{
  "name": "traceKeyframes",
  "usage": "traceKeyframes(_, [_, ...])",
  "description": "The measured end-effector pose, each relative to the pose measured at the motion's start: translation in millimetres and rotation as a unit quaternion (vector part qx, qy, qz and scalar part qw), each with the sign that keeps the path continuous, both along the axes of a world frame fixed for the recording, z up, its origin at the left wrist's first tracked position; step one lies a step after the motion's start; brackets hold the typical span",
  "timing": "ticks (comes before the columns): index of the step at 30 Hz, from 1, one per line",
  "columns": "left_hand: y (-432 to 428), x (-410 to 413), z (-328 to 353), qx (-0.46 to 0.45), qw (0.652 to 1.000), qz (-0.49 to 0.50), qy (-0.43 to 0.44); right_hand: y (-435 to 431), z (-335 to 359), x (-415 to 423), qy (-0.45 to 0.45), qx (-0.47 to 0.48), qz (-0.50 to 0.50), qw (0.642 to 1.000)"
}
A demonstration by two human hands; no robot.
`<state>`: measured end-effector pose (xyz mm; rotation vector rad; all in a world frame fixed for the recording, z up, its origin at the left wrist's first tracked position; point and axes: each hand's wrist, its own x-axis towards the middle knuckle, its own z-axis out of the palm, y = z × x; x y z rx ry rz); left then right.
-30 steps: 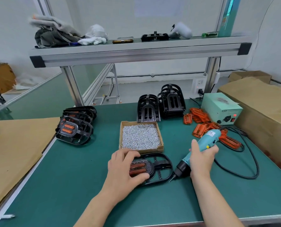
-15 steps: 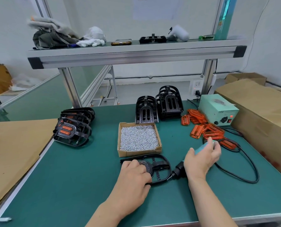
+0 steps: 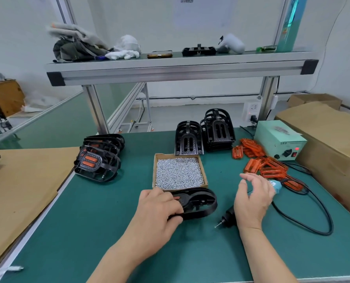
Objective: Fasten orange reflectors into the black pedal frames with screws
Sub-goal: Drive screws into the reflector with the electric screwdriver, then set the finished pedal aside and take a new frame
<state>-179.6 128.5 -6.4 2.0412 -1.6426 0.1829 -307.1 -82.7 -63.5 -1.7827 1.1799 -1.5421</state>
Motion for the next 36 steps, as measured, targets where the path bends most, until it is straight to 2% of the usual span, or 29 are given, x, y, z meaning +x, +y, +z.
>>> traceKeyframes(6, [4, 11, 18, -0.030, 0.999, 0.012, 0.012, 4, 3, 0, 0.005, -0.010, 0.001, 1.000])
traceKeyframes(13, [7, 32, 30, -0.066, 0.993, 0.070, -0.063, 6, -4, 0, 0.080, -0.042, 0.029, 0.996])
traceKeyframes(17, [9, 59, 19, -0.076, 0.988, 0.114, -0.074, 7, -8, 2, 0.116, -0.061, 0.055, 0.990])
traceKeyframes(30, [37, 137, -40, -0.124, 0.950, 0.288, 0.003, 3, -12, 1, 0.093, -0.041, 0.068, 0.993])
traceKeyframes(36, [51, 164, -58, -0.104, 0.921, 0.373, 0.042, 3, -11, 1, 0.098, -0.030, 0.067, 0.993])
